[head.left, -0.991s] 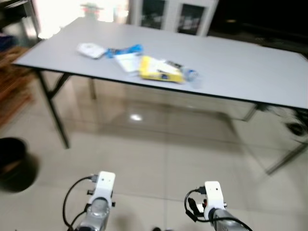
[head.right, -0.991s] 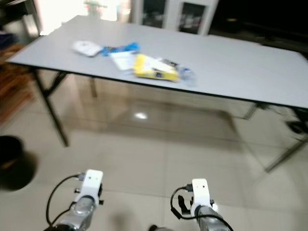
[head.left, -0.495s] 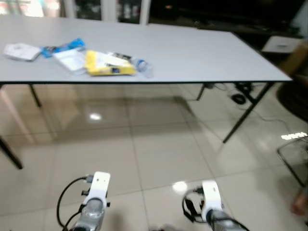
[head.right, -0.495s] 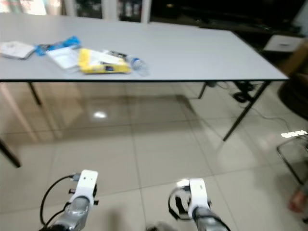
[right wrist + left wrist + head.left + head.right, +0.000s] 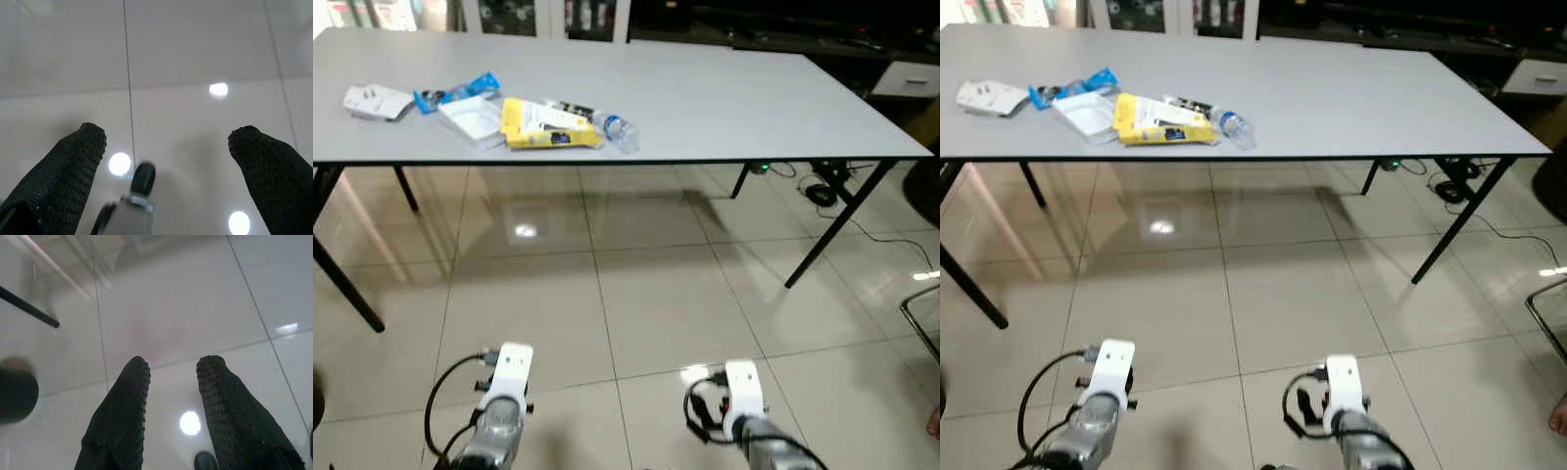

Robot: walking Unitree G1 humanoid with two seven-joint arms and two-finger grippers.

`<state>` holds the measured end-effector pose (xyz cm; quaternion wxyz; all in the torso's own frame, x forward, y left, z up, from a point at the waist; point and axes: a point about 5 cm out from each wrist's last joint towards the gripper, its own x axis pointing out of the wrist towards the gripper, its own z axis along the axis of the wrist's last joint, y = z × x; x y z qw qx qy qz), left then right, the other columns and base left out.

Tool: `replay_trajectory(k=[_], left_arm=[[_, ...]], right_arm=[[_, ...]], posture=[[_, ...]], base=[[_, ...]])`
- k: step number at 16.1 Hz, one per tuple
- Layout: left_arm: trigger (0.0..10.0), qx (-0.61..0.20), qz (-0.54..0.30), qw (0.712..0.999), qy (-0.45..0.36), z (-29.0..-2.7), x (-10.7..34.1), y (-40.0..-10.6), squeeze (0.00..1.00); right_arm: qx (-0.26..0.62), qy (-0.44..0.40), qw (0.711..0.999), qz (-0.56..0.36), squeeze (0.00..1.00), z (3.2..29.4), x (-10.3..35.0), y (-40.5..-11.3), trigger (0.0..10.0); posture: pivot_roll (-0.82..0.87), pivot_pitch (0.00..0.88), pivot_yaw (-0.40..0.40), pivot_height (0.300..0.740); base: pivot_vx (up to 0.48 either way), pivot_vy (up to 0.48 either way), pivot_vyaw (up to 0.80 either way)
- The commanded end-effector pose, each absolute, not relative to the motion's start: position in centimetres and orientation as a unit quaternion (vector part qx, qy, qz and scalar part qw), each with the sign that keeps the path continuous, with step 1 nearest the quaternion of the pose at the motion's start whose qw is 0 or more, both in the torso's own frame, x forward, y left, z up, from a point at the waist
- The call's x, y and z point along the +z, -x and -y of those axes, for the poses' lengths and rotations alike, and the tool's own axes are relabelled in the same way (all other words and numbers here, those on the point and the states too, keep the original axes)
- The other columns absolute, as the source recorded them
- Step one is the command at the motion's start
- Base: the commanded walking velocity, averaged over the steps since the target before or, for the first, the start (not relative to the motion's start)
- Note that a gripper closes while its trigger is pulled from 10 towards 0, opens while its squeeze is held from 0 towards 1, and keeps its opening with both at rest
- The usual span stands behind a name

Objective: Picking trash to rubbish bin

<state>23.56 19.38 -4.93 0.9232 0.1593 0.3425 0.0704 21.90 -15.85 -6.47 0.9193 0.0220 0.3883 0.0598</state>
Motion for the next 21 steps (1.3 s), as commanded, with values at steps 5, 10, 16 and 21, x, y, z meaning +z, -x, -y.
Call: replay_trajectory(k=[5, 10, 16, 21], left_arm=[[10.0, 0.084, -0.065, 0.976, -0.191, -18.6, 6.3, -33.2, 0.0], [10.0, 0.062, 0.139, 0.976, -0.154, -15.1, 17.0, -36.4, 0.0], [10.0, 0.018, 0.144, 0.979, -0.145, -12.2, 16.9, -35.6, 0.0], [10.0, 0.037, 0.149, 0.977, -0.145, -13.0, 18.0, -35.8, 0.0]], right_arm=[[0.032, -0.024, 0.991, -0.125, 0.0, 17.4, 3.1, -31.4, 10.0], [0.038, -0.039, 0.988, 0.145, 0.0, 15.5, 16.8, -37.0, 10.0], [0.025, -0.055, 0.982, 0.178, 0.0, 14.7, 18.5, -36.6, 10.0], [0.028, -0.054, 0.984, 0.169, 0.0, 14.3, 18.5, -36.4, 10.0]], posture=[[-0.03, 0.044, -0.121, 0.74], [-0.03, 0.006, -0.113, 0.74], [-0.03, 0.0, -0.083, 0.74], [-0.03, 0.0, -0.097, 0.74]], base=[[0.0, 0.0, 0.0], [0.0, 0.0, 0.0], [0.0, 0.0, 0.0], [0.312, 0.0, 0.0]])
